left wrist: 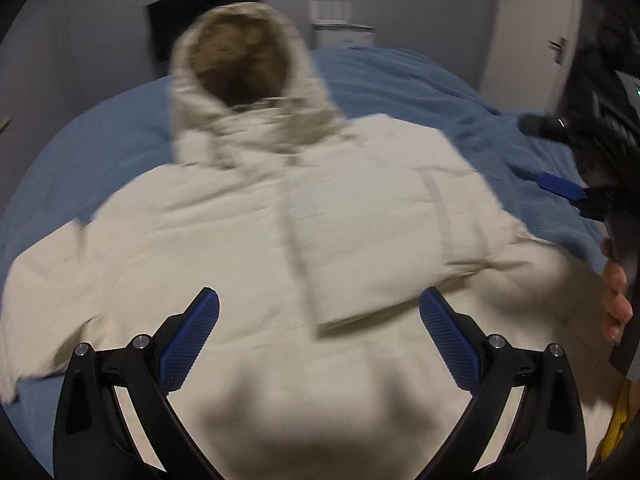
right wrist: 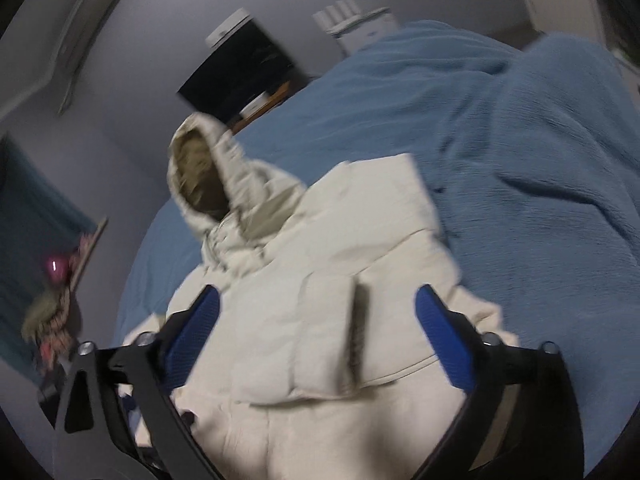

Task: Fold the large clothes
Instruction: 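Grasp the sleeve cuff with the right gripper, lay it across the jacket body, then grasp the laid sleeve cuff with the left gripper and fold it back, release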

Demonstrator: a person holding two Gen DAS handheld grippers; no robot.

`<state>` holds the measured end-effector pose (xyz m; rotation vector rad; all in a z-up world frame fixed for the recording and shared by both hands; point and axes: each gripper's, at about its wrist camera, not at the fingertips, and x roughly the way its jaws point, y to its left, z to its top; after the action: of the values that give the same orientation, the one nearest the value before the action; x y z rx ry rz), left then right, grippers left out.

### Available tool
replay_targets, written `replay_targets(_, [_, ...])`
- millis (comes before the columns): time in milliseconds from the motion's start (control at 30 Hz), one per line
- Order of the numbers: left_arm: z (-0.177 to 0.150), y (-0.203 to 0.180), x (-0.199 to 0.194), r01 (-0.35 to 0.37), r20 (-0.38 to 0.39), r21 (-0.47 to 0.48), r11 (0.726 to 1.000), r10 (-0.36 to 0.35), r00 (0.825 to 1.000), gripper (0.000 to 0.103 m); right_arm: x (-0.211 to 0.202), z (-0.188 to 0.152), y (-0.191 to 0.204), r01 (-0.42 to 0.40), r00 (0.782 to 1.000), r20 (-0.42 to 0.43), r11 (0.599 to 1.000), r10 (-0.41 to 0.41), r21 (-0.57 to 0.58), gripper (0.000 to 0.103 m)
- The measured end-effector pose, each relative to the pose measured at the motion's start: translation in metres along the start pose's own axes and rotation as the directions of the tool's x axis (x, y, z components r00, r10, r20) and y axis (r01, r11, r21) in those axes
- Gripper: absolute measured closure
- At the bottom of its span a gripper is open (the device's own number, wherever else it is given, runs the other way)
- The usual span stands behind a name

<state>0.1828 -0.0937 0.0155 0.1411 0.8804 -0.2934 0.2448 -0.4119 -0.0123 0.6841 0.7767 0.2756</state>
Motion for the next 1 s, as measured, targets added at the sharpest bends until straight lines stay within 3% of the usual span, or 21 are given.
replay_targets(167, [0.002,-0.055,0.040,0.046,-0.019,0.124,0.991,-0.044,0.999,0.006,-0.012,0.019,-0.031,0.146,0.987,0.061,0.989,-0.147,0.028,0.008])
replay_targets(367, [0.000,-0.096,0.084,0.016,-0.058,0.249,0.968,-0.001,0.998,0.008,-0.010,0.024,-0.044,0.212,0.972,0.104,0.977,-0.212,0.009,0.008])
replay_targets(467, [-0.001,-0.103,0.098,-0.038,-0.075,0.317,0.948,0.065,0.995,0.025,0.000,0.023,-0.038,0.271,0.959,0.102,0.961,-0.266,-0.047,0.008])
replay_targets(600, [0.000,-0.103,0.087,-0.023,-0.056,0.395,0.918,0.049,0.997,0.060,0.004,0.021,-0.036,0.252,0.964,0.104,0.966,-0.246,-0.057,0.008])
replay_targets(733, [0.008,-0.078,0.061,-0.024,-0.023,0.350,0.936,0.034,0.999,0.068,0.002,0.018,-0.031,0.250,0.963,0.117,0.966,-0.241,-0.066,0.008])
replay_targets(1000, [0.007,0.007,-0.005,-0.066,0.058,0.154,0.986,0.057,0.997,0.079,0.005,0.004,-0.004,0.266,0.960,0.136,0.947,-0.244,-0.181,0.008])
